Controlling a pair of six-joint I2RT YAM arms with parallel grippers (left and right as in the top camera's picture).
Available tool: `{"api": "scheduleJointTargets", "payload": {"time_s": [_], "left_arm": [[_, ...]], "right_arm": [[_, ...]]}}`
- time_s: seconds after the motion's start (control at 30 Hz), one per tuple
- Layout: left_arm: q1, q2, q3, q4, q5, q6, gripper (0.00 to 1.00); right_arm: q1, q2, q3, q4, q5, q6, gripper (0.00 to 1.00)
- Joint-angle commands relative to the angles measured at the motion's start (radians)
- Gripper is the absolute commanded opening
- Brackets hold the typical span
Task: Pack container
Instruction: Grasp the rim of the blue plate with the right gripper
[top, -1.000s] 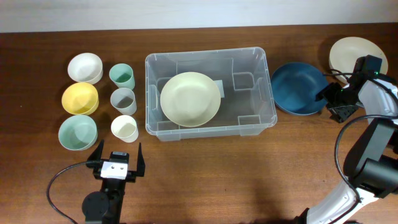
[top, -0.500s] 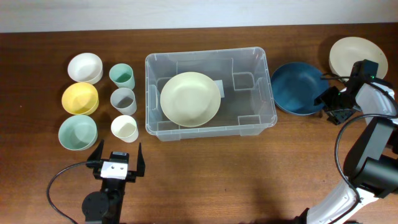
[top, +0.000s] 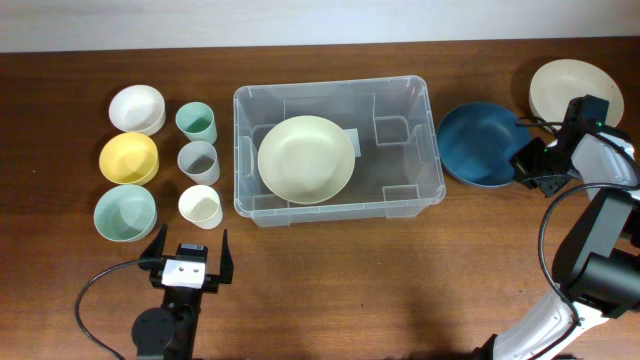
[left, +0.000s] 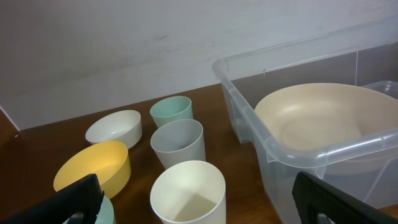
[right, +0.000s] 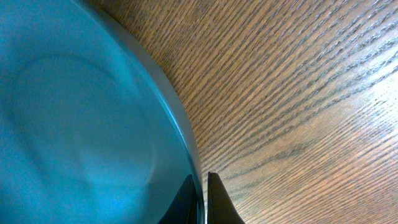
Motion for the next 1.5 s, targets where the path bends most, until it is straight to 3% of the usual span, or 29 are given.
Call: {"api": "scheduleJointTargets", "payload": {"time_s": [0.0,0.17,0.37,0.53,0.8,0.93,1.0,1.47], "left_arm": [[0.005,-0.007,-0.002,-0.006,-0.003,0.013,1.00],[0.005,-0.007,-0.002,-0.006,-0.003,0.013,1.00],[0.005,-0.007,-0.002,-0.006,-0.003,0.013,1.00],[0.005,-0.007,-0.002,-0.006,-0.003,0.013,1.00],[0.005,-0.007,-0.002,-0.006,-0.003,0.013,1.00],[0.005,-0.007,-0.002,-0.006,-0.003,0.013,1.00],[0.005,-0.007,-0.002,-0.006,-0.003,0.013,1.00],[0.005,-0.007,-0.002,-0.006,-0.003,0.013,1.00]], "right_arm": [[-0.007,0.003,-0.007,0.003,0.002,-0.003,0.04],[-0.025,0.003,-0.007,0.003,-0.021,0.024,0.04],[-0.117,0.003,-0.007,0.011,-0.188,0.019,0.04],[-0.192,0.003,-0.007,0.008,-0.294,-0.060,0.04],[-0.236,0.003,-0.009,-0.032,-0.237,-0.144,0.04],[-0.227,0.003,-0.009,-0.042,-0.175,-0.146,0.28],[-0.224,0.003,-0.009,-0.040,-0.169,-0.146,0.34],[-0.155,0.004,-0.060,0.023,-0.118,-0.145,0.37]]}}
